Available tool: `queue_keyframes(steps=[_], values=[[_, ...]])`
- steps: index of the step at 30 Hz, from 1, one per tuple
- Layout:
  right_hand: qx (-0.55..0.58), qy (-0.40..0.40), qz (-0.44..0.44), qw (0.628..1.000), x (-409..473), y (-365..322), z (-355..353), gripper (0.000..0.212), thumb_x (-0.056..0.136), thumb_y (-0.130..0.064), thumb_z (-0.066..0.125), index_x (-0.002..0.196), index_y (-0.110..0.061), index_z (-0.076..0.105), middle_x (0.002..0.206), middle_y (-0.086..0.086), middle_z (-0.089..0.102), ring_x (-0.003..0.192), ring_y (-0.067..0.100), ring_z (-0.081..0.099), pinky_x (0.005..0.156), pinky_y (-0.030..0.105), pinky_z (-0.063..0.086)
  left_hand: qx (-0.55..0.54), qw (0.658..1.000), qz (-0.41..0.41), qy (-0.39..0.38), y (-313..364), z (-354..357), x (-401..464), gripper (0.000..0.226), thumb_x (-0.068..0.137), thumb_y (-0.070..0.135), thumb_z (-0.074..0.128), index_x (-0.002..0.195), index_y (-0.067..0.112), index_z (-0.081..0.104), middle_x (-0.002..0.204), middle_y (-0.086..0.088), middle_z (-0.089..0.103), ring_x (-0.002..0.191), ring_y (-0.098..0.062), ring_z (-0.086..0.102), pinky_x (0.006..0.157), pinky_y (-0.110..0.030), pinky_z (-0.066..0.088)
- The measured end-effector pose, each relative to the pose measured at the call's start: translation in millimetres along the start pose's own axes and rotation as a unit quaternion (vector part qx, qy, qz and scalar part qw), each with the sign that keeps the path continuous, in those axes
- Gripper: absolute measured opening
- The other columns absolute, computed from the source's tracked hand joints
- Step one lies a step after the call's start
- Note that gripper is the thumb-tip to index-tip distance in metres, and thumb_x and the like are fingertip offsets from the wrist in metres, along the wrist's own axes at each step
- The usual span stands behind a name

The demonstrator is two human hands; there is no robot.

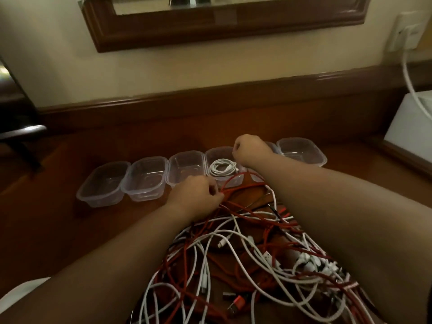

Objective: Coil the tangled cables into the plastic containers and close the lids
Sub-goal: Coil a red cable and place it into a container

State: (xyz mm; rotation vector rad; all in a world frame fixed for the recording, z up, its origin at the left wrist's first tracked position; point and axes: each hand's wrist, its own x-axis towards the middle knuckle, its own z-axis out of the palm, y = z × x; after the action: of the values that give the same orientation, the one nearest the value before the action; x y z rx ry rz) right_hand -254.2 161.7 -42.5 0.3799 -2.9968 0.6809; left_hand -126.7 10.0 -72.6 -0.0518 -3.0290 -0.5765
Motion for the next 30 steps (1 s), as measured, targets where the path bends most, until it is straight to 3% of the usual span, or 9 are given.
queue_keyframes(steps=[3, 8, 14, 18, 21, 24, 27, 29, 30], values=[[0.085, 0.001, -0.04, 0.996, -21, 5, -9, 0.013, 0.095, -0.02, 0.056, 0.092, -0.016, 0.068, 0.092, 0.005, 0.069, 0.083, 0.022, 0.065, 0.063, 0.03, 0.052, -0.074, 0.997, -0.004, 0.026, 10, -7, -11, 0.018, 0.093, 0.036, 0.061, 0.079, 0.025, 0.063, 0.08, 0.003, 0.066, 0.077, -0.015, 0.063, 0.077, -0.043, 0.058], [0.21, -0.046, -0.138, 0.967, -78, 0, -37, 0.014, 0.095, -0.019, 0.054, 0.097, -0.021, 0.068, 0.101, -0.002, 0.066, 0.098, 0.017, 0.062, 0.084, 0.035, 0.051, -0.137, 0.984, 0.042, 0.102, 37, -35, -38, 0.016, 0.098, 0.035, 0.054, 0.085, 0.025, 0.056, 0.074, -0.001, 0.061, 0.068, -0.021, 0.059, 0.062, -0.038, 0.049], [0.202, -0.026, -0.173, 0.964, -142, -6, -89, 0.022, 0.095, -0.035, 0.061, 0.081, -0.018, 0.062, 0.073, -0.002, 0.058, 0.066, 0.01, 0.053, 0.059, 0.023, 0.042, -0.207, 0.968, 0.071, 0.124, 60, -65, -82, 0.01, 0.097, 0.03, 0.058, 0.095, 0.02, 0.058, 0.077, -0.002, 0.063, 0.068, -0.014, 0.058, 0.061, -0.034, 0.048], [0.229, 0.091, -0.135, 0.96, -174, -20, -122, 0.026, 0.099, -0.04, 0.053, 0.084, -0.019, 0.057, 0.071, 0.0, 0.056, 0.061, 0.012, 0.05, 0.058, 0.029, 0.042, -0.193, 0.977, 0.052, 0.071, 51, -67, -115, 0.009, 0.099, 0.025, 0.057, 0.097, 0.017, 0.06, 0.088, -0.003, 0.064, 0.078, -0.014, 0.062, 0.072, -0.035, 0.054], [0.443, 0.11, -0.083, 0.886, -195, -30, -147, 0.027, 0.104, -0.037, 0.045, 0.09, -0.015, 0.055, 0.079, 0.008, 0.07, 0.071, 0.02, 0.065, 0.074, 0.04, 0.053, -0.14, 0.988, 0.05, 0.031, 38, -57, -138, 0.016, 0.101, 0.027, 0.051, 0.09, 0.019, 0.061, 0.082, -0.005, 0.064, 0.072, -0.016, 0.061, 0.07, -0.036, 0.053], [0.675, -0.038, -0.087, 0.732, -224, -39, -167, 0.03, 0.106, -0.036, 0.037, 0.106, -0.011, 0.052, 0.104, 0.021, 0.073, 0.101, 0.033, 0.07, 0.097, 0.045, 0.053, -0.107, 0.992, 0.05, 0.031, 32, -55, -150, 0.027, 0.103, 0.028, 0.047, 0.083, 0.019, 0.063, 0.075, -0.002, 0.063, 0.061, -0.009, 0.056, 0.063, -0.032, 0.048], [0.733, -0.129, -0.125, 0.656, -255, -51, -178, 0.037, 0.105, -0.041, 0.036, 0.088, -0.013, 0.053, 0.082, 0.011, 0.07, 0.09, 0.03, 0.071, 0.093, 0.043, 0.054, -0.094, 0.995, 0.036, 0.028, 41, -64, -157, 0.03, 0.104, 0.033, 0.044, 0.082, 0.023, 0.062, 0.078, -0.003, 0.065, 0.07, -0.016, 0.06, 0.07, -0.039, 0.052], [0.689, -0.142, -0.145, 0.696, -270, -59, -183, 0.037, 0.102, -0.045, 0.042, 0.082, -0.016, 0.05, 0.07, 0.003, 0.055, 0.065, 0.018, 0.058, 0.08, 0.038, 0.053, -0.097, 0.994, 0.038, 0.046, 51, -71, -158, 0.029, 0.104, 0.031, 0.044, 0.081, 0.023, 0.06, 0.08, -0.005, 0.066, 0.072, -0.019, 0.063, 0.072, -0.039, 0.053], [0.607, -0.121, -0.165, 0.768, -272, -61, -183, 0.035, 0.1, -0.047, 0.048, 0.083, -0.016, 0.05, 0.07, 0.0, 0.051, 0.061, 0.014, 0.05, 0.071, 0.034, 0.048, -0.096, 0.992, 0.042, 0.067, 56, -75, -159, 0.029, 0.104, 0.028, 0.045, 0.08, 0.023, 0.06, 0.078, -0.004, 0.066, 0.07, -0.018, 0.062, 0.071, -0.034, 0.053]])
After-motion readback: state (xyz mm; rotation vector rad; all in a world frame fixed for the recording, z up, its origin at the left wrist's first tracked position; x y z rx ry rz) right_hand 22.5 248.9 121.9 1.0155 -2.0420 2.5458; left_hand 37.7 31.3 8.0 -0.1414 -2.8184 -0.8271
